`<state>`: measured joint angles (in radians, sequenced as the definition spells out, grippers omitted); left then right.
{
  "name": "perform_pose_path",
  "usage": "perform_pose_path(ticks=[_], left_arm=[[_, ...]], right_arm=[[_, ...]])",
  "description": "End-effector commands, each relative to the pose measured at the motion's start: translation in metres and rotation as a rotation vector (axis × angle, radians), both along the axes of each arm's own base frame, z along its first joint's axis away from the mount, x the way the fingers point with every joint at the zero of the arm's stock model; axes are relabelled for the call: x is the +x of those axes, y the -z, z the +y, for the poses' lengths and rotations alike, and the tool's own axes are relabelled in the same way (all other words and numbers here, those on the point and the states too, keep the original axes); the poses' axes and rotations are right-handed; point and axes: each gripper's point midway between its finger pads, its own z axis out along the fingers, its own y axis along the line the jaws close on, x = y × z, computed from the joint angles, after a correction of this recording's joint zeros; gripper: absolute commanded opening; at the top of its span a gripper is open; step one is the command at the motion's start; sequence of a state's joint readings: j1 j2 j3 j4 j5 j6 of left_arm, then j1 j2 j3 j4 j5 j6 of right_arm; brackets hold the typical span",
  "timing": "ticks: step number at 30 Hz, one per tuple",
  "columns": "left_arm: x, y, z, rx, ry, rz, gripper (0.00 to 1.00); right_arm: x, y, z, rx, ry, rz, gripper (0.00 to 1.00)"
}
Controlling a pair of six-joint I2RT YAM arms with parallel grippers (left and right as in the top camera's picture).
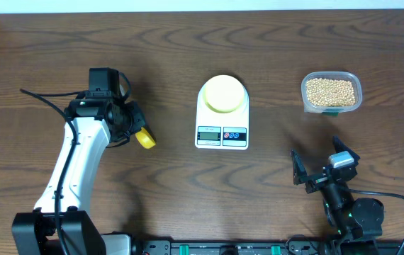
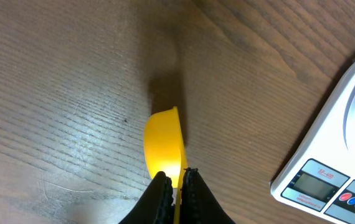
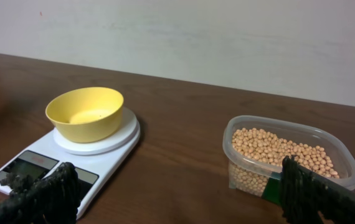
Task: Scoop item into bowl and weigh 50g on scale
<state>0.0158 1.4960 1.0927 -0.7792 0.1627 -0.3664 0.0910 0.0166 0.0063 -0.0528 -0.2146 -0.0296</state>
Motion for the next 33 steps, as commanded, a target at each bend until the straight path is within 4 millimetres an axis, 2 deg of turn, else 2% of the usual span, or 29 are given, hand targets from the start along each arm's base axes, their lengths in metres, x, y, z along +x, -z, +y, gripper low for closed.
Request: perform_pose_path(ticks=[1, 14, 21, 26, 33], left_arm=[[0.004, -0.006, -0.001, -0.008, 0.003, -0.019, 0.08], [0.006, -0.007, -0.006, -0.04, -0.001, -0.026, 0.08], [-0.019, 0.009, -0.007, -0.041, -0.001, 0.077, 0.08], [-0.039, 0.037, -0.008, -0.042, -0.003, 0.137, 0.08], [-0.07, 0.064, -0.008, -0.043, -0.004, 0.232, 0.09]], right_arm=[[0.0, 0.001, 0.0, 0.013, 0.002, 0.006, 0.99], [0.001, 0.001, -0.004, 0.011, 0.025, 0.008, 0.99], [0.002, 0.001, -0.008, 0.009, 0.052, 0.007, 0.99], [0.006, 0.0, -0.025, 0.005, 0.15, -0.001, 0.99], [0.006, -0.009, -0.025, 0.011, 0.152, -0.038, 0.99]])
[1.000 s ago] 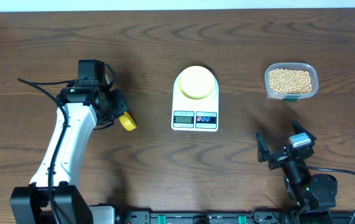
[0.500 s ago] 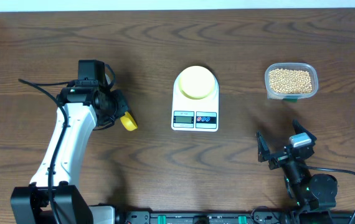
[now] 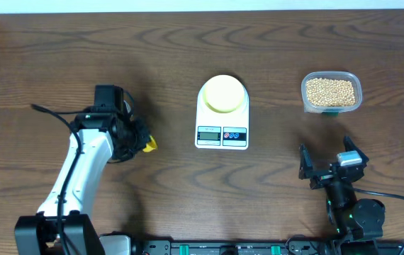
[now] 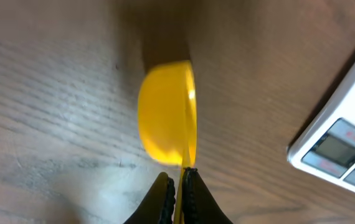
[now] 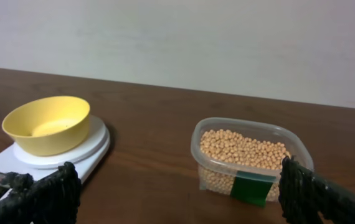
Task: Scoop item into bowl and weigh 50g on scale
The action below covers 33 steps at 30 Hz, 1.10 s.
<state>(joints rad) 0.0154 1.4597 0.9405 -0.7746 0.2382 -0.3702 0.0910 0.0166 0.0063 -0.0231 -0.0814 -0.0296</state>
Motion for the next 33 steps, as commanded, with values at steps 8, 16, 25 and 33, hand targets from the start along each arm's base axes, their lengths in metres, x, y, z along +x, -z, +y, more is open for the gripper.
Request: perform_pose_path(ticks=[8, 16, 25, 33], left_arm=[[-0.05, 0.049, 0.013, 0.076, -0.016, 0.181, 0.31], [-0.029, 0.048, 0.014, 0.082, -0.021, 0.095, 0.36], [-0.046, 0.063, 0.016, 0.078, -0.139, 0.148, 0.43], [-0.019, 0.063, 0.027, 0.145, -0.1, 0.02, 0.44]], right_arm=[[0.0, -0.002, -0.003, 0.014, 0.019, -0.008, 0.99], [0.0, -0.003, -0.003, 0.014, 0.019, -0.009, 0.99], [0.0, -0.001, -0.003, 0.014, 0.018, -0.004, 0.99], [0.0, 0.003, -0.003, 0.013, 0.018, 0.014, 0.99]])
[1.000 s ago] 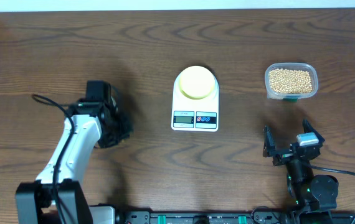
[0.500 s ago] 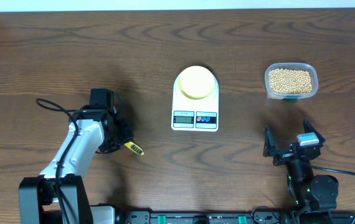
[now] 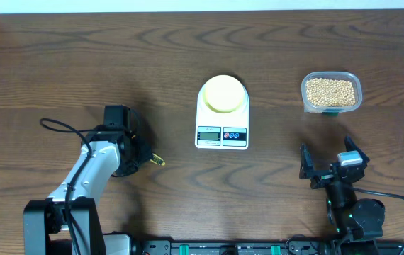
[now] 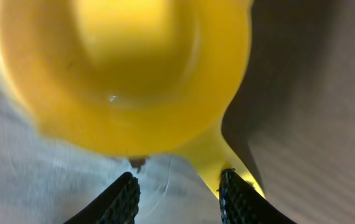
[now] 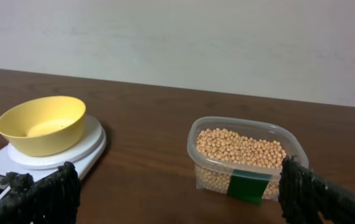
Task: Scoop item into bowl and weigh 50g on scale
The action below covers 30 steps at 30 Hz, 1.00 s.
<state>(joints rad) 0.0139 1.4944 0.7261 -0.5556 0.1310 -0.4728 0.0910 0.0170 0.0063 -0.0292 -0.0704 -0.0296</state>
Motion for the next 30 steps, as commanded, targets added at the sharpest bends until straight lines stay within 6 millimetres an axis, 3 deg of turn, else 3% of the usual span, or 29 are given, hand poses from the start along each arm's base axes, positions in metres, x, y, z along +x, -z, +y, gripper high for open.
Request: perform_pose_path(ticks=[1, 9, 14, 17, 24, 30], left_arm=[[0.007, 0.002, 0.01, 0.064, 0.02, -0.034, 0.44], [0.021, -0.007, 0.017, 0.111, 0.082, -0.078, 0.44], [0.039, -0.049, 0.017, 0.102, 0.043, -0.074, 0.45], [0.044, -0.062, 0.017, 0.092, -0.012, -0.075, 0.45], [0.029, -0.046, 0.017, 0.052, -0.232, -0.022, 0.45], [0.021, -0.023, 0.016, 0.047, -0.254, -0.026, 0.45]], right_arm=[[0.0, 0.003, -0.001, 0.013, 0.008, 0.013, 0.99], [0.0, 0.002, -0.001, 0.014, 0.008, 0.01, 0.99], [0.0, 0.001, -0.001, 0.014, 0.007, 0.007, 0.99], [0.0, 0.001, -0.001, 0.013, 0.007, 0.007, 0.99], [0.0, 0.002, -0.001, 0.013, 0.007, 0.008, 0.99], [0.0, 0.002, -0.001, 0.013, 0.007, 0.008, 0.99]])
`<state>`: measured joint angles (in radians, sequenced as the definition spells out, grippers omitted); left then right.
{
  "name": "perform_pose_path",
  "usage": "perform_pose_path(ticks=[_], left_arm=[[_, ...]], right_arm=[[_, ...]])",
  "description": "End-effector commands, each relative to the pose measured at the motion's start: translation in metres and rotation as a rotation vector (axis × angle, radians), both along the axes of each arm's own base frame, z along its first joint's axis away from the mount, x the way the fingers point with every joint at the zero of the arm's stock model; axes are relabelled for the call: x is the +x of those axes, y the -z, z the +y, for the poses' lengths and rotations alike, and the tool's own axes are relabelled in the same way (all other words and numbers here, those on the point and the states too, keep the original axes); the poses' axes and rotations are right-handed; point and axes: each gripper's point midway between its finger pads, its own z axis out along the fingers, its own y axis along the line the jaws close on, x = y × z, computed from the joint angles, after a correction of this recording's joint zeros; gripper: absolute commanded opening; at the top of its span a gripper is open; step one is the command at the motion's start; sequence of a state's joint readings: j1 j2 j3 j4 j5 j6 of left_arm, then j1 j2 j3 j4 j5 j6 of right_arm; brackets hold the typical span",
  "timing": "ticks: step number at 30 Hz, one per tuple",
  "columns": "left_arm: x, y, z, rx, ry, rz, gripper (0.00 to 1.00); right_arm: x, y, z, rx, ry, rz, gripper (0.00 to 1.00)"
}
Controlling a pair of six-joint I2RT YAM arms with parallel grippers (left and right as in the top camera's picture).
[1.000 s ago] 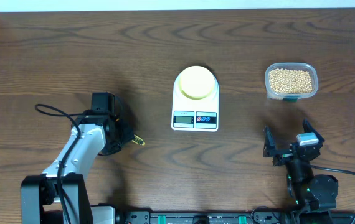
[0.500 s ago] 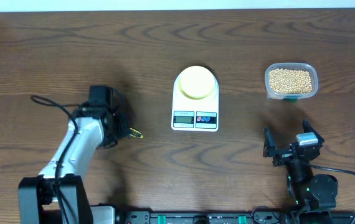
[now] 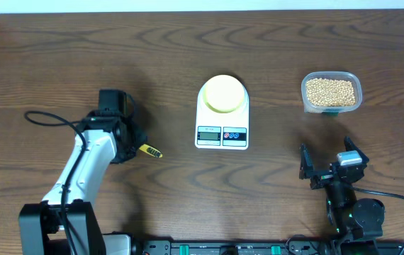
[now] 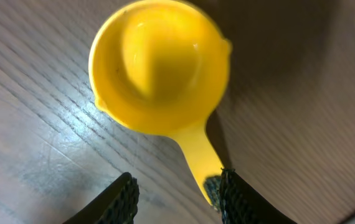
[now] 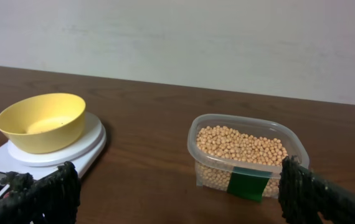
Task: Scoop item into bowl and weigh 50g on scale
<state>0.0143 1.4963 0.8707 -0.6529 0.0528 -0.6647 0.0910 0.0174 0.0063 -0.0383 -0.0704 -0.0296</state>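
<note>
An empty yellow scoop (image 4: 159,68) lies cup-up on the table, left of the scale. Its handle (image 4: 199,165) runs back toward my left gripper (image 4: 177,200), which is open, and the handle's end lies against the right finger (image 4: 233,199). Overhead, only the handle tip (image 3: 149,150) shows beside the left wrist. A yellow bowl (image 3: 222,93) sits on the white scale (image 3: 222,134). The clear tub of beans (image 3: 331,91) stands at the far right. My right gripper (image 3: 326,170) is open near the front edge, facing the bowl (image 5: 40,121) and the tub (image 5: 246,152).
The dark wooden table (image 3: 188,42) carries nothing else. A black cable (image 3: 46,117) loops out from the left arm. The arm bases and a rail (image 3: 223,248) line the front edge.
My left wrist stands farther back from the scoop, so the whole cup and handle now show instead of filling the view. The gripper is still open. The right arm has not moved.
At first my left gripper was shut on the scoop's handle, holding the cup on edge over the table left of the scale. A second later it still held it, lower. Then the gripper was open close above the upturned scoop, and now it is drawn back.
</note>
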Motion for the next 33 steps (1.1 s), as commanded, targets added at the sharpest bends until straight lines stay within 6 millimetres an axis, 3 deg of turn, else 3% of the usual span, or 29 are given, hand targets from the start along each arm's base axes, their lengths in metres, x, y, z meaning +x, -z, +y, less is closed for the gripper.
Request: perform_pose_path(ticks=[1, 7, 17, 22, 31, 33], left_arm=[[-0.006, 0.014, 0.002, 0.003, -0.049, 0.002, 0.49], [0.008, 0.013, 0.007, 0.057, 0.062, -0.055, 0.6], [0.003, 0.041, 0.008, 0.06, 0.065, 0.028, 0.6], [0.028, 0.036, 0.008, 0.095, 0.183, -0.071, 0.59], [0.025, 0.037, 0.008, 0.099, 0.202, -0.058, 0.58], [0.023, 0.038, 0.008, 0.097, 0.203, -0.051, 0.53]], right_arm=[[0.0, 0.0, -0.001, 0.015, 0.008, 0.0, 0.99], [0.0, 0.0, -0.001, 0.036, 0.009, 0.006, 0.99], [0.0, 0.001, -0.001, 0.035, 0.009, 0.008, 0.99], [0.0, 0.002, -0.001, 0.035, 0.009, 0.012, 0.99], [0.0, 0.002, -0.001, 0.035, 0.009, 0.013, 0.99], [0.0, 0.002, -0.001, 0.035, 0.009, 0.013, 0.99]])
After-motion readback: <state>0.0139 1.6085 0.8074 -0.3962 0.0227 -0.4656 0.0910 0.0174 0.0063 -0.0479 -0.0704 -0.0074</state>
